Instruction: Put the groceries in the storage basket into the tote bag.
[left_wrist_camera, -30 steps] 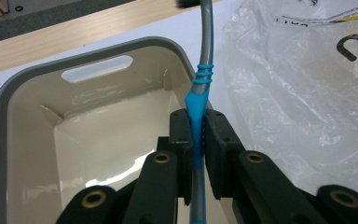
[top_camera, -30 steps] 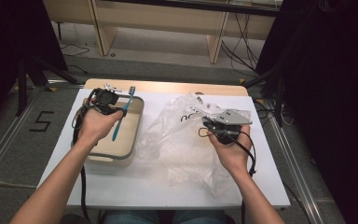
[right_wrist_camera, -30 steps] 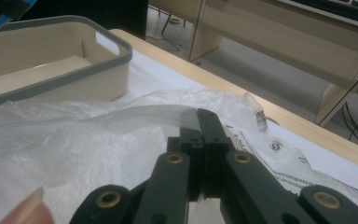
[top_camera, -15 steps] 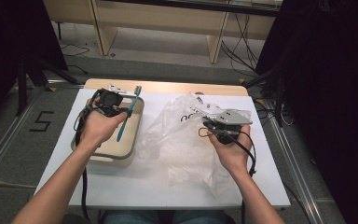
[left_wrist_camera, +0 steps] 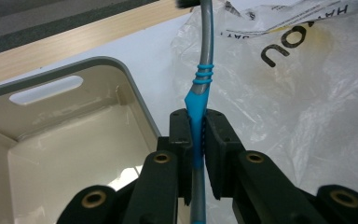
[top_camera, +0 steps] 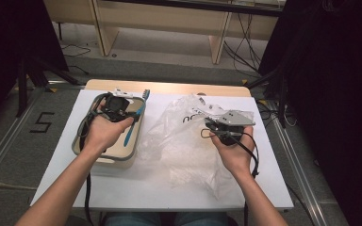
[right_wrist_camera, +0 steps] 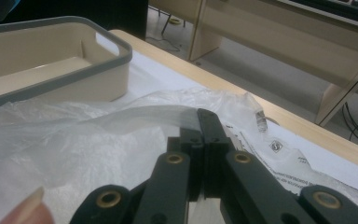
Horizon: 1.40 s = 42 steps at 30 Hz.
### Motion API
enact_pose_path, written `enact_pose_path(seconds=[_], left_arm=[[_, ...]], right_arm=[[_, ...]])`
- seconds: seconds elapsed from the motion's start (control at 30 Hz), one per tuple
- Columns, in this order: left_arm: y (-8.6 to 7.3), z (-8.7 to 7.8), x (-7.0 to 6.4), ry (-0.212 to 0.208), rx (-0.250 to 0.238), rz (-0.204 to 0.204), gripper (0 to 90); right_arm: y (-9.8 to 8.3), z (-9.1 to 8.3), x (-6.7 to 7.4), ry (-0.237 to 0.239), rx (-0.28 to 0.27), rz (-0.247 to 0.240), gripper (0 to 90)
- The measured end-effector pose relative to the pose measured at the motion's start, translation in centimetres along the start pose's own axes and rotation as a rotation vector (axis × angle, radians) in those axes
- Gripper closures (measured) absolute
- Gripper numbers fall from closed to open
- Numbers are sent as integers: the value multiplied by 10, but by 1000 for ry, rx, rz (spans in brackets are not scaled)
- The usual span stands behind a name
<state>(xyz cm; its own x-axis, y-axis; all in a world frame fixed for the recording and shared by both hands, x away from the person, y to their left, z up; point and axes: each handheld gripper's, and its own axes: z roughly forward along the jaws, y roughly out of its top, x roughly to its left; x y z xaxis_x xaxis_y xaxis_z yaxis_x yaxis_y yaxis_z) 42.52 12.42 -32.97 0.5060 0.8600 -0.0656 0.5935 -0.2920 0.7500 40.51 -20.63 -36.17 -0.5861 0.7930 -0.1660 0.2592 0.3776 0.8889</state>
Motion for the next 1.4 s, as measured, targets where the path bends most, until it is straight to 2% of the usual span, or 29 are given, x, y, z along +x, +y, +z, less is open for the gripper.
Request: enact_pose_path(seconds=[0.17, 0.6, 1.0, 1.4], left_arm=[[-1, -3, -7, -14, -3, 24, 814], [-3, -6, -23, -55, -20, 55, 814], [-7, -5, -40, -106, -14, 92, 814], [-10, -5, -56, -135, -11, 127, 814]], right_arm=[[0, 0, 0, 0, -2, -1, 900], [0, 0, 0, 0, 0, 1, 900], [0, 0, 0, 0, -1, 1, 900], [0, 0, -1, -1, -4, 3, 900]])
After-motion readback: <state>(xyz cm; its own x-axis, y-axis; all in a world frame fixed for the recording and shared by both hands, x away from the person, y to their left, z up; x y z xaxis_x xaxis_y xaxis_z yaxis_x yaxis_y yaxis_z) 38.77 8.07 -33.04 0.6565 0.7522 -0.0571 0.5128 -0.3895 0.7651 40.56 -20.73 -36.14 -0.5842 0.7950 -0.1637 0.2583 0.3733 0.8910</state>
